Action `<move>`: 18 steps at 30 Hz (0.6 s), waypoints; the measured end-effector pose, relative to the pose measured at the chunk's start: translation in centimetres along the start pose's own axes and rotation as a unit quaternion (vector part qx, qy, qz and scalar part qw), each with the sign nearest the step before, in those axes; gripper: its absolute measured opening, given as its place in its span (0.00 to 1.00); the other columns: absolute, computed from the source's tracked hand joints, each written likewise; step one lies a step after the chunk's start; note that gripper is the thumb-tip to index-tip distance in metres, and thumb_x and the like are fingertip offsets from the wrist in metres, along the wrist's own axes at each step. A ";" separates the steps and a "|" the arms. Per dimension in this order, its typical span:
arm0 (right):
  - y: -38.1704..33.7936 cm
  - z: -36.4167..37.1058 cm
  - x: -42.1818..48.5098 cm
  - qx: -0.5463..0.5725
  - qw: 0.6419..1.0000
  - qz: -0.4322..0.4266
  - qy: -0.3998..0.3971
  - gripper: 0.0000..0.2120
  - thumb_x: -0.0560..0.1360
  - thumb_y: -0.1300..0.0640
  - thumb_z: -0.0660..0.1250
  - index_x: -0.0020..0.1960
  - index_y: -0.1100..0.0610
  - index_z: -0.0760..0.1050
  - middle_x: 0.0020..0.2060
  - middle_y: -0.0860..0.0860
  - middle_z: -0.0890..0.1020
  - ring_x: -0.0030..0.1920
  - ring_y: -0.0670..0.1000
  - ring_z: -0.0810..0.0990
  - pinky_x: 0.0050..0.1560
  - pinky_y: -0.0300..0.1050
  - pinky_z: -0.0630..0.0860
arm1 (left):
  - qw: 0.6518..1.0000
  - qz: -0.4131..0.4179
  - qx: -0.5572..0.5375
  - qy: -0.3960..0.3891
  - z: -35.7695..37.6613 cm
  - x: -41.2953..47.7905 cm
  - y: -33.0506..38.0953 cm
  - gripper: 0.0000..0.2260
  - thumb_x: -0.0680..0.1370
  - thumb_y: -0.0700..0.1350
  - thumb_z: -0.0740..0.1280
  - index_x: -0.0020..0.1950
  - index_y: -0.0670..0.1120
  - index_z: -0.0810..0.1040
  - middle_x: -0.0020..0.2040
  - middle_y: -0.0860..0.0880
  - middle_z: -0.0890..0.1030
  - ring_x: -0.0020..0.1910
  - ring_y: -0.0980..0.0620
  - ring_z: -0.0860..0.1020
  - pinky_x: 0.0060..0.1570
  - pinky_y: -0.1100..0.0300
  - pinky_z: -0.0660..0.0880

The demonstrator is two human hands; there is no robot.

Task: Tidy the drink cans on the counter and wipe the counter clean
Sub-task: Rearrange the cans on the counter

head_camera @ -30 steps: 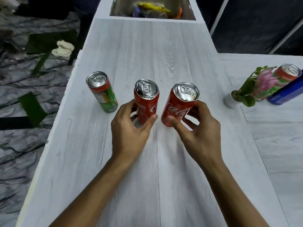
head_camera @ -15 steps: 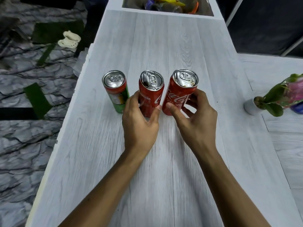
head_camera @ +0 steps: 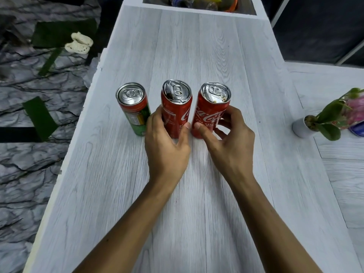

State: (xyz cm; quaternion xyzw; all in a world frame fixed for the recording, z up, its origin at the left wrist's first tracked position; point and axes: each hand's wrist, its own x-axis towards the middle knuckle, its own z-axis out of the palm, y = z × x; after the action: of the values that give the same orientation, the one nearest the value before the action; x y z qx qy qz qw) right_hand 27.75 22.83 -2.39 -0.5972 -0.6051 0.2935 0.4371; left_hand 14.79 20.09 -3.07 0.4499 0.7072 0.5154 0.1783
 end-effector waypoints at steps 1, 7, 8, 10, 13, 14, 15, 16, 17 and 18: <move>0.0 0.0 0.0 -0.002 1.000 -0.001 0.000 0.28 0.72 0.47 0.80 0.68 0.52 0.74 0.55 0.42 0.83 0.55 0.31 0.79 0.51 0.27 0.78 | 1.000 0.002 0.002 0.002 0.1 -0.1 0.0 0.28 0.77 0.49 0.75 0.74 0.42 0.72 0.66 0.48 0.79 0.65 0.53 0.78 0.63 0.56 0.78; 0.3 0.0 -0.1 -0.012 1.000 -0.003 0.001 0.29 0.72 0.47 0.80 0.69 0.51 0.73 0.56 0.40 0.81 0.52 0.26 0.77 0.50 0.24 0.75 | 1.000 -0.006 0.014 0.010 0.6 -0.5 -0.1 0.31 0.78 0.51 0.73 0.78 0.43 0.68 0.71 0.48 0.76 0.70 0.53 0.74 0.65 0.68 0.70; 0.3 0.1 -0.1 -0.014 1.000 -0.004 0.000 0.29 0.72 0.47 0.80 0.69 0.51 0.73 0.56 0.40 0.80 0.52 0.26 0.77 0.49 0.23 0.75 | 1.000 -0.007 0.015 0.011 0.6 -0.6 -0.1 0.31 0.79 0.51 0.73 0.78 0.43 0.67 0.72 0.47 0.75 0.70 0.53 0.74 0.65 0.72 0.68; 0.4 0.1 -0.2 -0.019 1.000 -0.006 0.001 0.30 0.72 0.46 0.80 0.69 0.52 0.72 0.56 0.39 0.80 0.51 0.24 0.76 0.48 0.22 0.74 | 1.000 -0.013 0.013 0.012 0.7 -0.7 -0.2 0.32 0.79 0.52 0.72 0.79 0.43 0.66 0.73 0.48 0.74 0.71 0.54 0.73 0.62 0.80 0.64; 0.5 0.1 -0.3 -0.022 1.000 -0.010 0.000 0.31 0.72 0.46 0.79 0.70 0.52 0.72 0.55 0.37 0.78 0.51 0.23 0.75 0.48 0.21 0.72 | 1.000 -0.019 0.011 0.015 0.9 -0.9 -0.2 0.32 0.80 0.52 0.71 0.80 0.44 0.64 0.75 0.48 0.73 0.72 0.54 0.72 0.62 0.79 0.63; 0.5 0.1 -0.3 -0.021 1.000 -0.009 -0.002 0.31 0.72 0.46 0.79 0.71 0.51 0.72 0.56 0.37 0.78 0.51 0.23 0.75 0.48 0.21 0.72 | 1.000 -0.019 0.011 0.015 0.9 -0.9 -0.2 0.33 0.80 0.52 0.71 0.81 0.45 0.63 0.76 0.48 0.72 0.73 0.54 0.71 0.64 0.76 0.65; 0.5 0.0 -0.3 -0.019 1.000 -0.009 -0.003 0.32 0.72 0.45 0.79 0.71 0.51 0.71 0.56 0.36 0.77 0.52 0.24 0.75 0.49 0.21 0.72 | 1.000 -0.019 0.009 0.015 0.9 -1.0 -0.2 0.33 0.80 0.52 0.71 0.81 0.45 0.62 0.77 0.48 0.71 0.74 0.53 0.70 0.67 0.71 0.67; 0.5 -0.1 -0.4 -0.018 1.000 -0.007 -0.005 0.34 0.72 0.44 0.79 0.72 0.50 0.70 0.57 0.36 0.77 0.52 0.25 0.76 0.49 0.22 0.73 | 1.000 -0.020 0.006 0.014 0.9 -1.1 -0.1 0.34 0.81 0.51 0.71 0.82 0.45 0.61 0.77 0.47 0.70 0.76 0.52 0.69 0.69 0.66 0.68; 0.5 -0.2 -0.5 -0.018 1.000 -0.004 -0.006 0.36 0.71 0.42 0.79 0.73 0.50 0.68 0.59 0.37 0.77 0.54 0.27 0.76 0.50 0.23 0.73 | 1.000 -0.021 0.004 0.013 0.8 -1.3 -0.1 0.34 0.81 0.51 0.71 0.82 0.44 0.60 0.78 0.47 0.69 0.77 0.52 0.68 0.70 0.65 0.68; 0.5 -0.3 -0.7 -0.021 1.000 -0.001 -0.008 0.38 0.71 0.40 0.79 0.75 0.49 0.66 0.63 0.38 0.77 0.55 0.31 0.77 0.51 0.24 0.74 | 1.000 -0.024 0.001 0.013 0.8 -1.5 0.1 0.34 0.81 0.51 0.71 0.82 0.44 0.59 0.79 0.47 0.68 0.77 0.53 0.67 0.70 0.68 0.66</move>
State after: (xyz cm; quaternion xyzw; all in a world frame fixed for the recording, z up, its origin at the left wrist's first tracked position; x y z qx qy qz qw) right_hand 28.21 22.12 -2.79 -0.6035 -0.6150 0.2854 0.4197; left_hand 16.19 19.29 -3.67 0.4261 0.7206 0.5162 0.1807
